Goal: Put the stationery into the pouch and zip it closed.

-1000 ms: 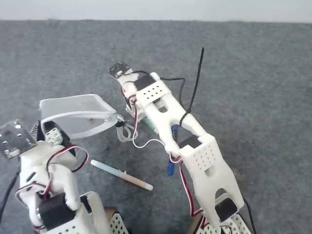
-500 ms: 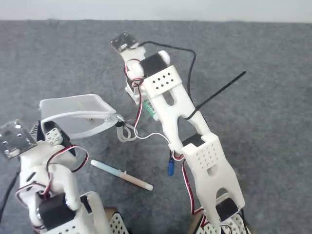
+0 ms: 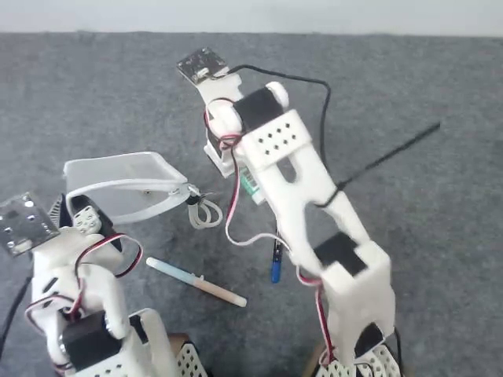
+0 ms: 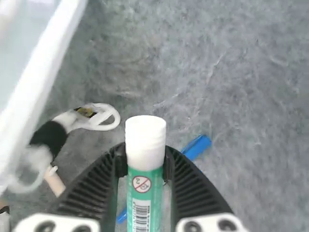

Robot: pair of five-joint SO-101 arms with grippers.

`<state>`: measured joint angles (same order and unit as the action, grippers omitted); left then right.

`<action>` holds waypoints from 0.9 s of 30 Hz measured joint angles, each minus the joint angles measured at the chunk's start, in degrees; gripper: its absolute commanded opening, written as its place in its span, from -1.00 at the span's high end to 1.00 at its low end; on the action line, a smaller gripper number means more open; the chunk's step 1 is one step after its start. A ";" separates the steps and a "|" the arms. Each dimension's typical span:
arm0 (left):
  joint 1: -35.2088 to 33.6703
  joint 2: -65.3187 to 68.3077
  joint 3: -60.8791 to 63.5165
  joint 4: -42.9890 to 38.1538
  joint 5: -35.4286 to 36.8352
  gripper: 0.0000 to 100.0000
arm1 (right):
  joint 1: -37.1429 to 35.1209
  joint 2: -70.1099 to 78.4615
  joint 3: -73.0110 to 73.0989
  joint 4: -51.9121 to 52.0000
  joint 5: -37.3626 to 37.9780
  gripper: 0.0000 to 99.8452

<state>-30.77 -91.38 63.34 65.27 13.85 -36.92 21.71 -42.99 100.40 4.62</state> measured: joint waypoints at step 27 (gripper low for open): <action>13.27 6.86 -8.62 1.14 -3.25 0.98 | -4.84 -49.14 31.56 -7.38 -17.14 0.99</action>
<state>-17.49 -84.53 54.73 66.42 10.59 -41.76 -27.43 -11.43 93.01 -12.53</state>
